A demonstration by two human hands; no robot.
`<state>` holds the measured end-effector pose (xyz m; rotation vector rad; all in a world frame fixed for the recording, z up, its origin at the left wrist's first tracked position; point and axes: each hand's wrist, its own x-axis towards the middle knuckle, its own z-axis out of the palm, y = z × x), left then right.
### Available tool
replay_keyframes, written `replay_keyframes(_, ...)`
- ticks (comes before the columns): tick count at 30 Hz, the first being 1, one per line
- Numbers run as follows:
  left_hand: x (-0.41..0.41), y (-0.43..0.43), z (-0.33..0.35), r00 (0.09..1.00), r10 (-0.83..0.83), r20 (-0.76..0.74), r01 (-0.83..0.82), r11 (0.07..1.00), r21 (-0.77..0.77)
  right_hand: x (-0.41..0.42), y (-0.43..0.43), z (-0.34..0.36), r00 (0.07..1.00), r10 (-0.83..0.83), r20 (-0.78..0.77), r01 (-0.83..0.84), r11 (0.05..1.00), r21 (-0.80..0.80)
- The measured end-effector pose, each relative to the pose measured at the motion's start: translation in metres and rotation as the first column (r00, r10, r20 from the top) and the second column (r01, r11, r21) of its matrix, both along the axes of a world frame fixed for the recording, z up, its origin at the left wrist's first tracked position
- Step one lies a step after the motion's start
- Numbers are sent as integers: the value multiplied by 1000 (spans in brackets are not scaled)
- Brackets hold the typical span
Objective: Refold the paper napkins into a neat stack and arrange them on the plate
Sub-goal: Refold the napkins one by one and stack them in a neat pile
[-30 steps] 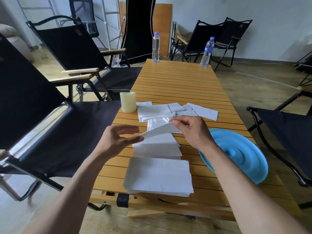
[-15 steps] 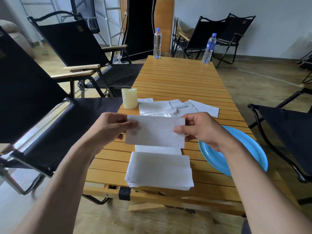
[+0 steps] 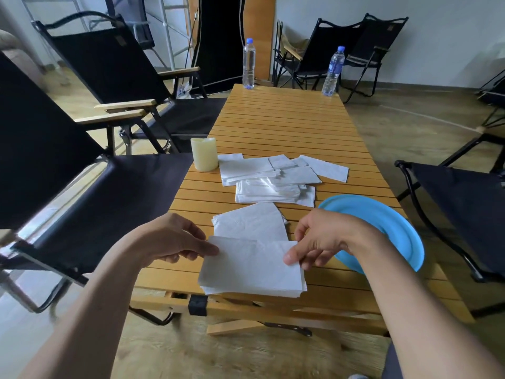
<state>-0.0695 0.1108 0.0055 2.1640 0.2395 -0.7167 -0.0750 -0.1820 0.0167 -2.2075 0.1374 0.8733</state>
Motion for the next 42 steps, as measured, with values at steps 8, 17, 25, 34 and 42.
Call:
replay_keyframes(8,-7,-2,9,967,-119,-226,120,993,-11,-7,-5,6,998,25,-59,-36,982,-185)
replay_keyframes(17,-11,-29,18,955,-174,-239,200,976,87,-4,5,-5,998,45,-47,-51,986,-158)
replay_keyframes(25,17,-30,-13,945,307,115,-304,952,-40,29,8,-36,928,-319,193,330,943,-27)
replay_keyframes(34,30,-33,-32,922,370,110,-324,896,-303,38,19,-46,844,-499,196,442,854,273)
replay_keyframes(42,37,-31,-21,790,611,-51,-454,527,-718,46,19,-39,780,-291,555,189,954,234)
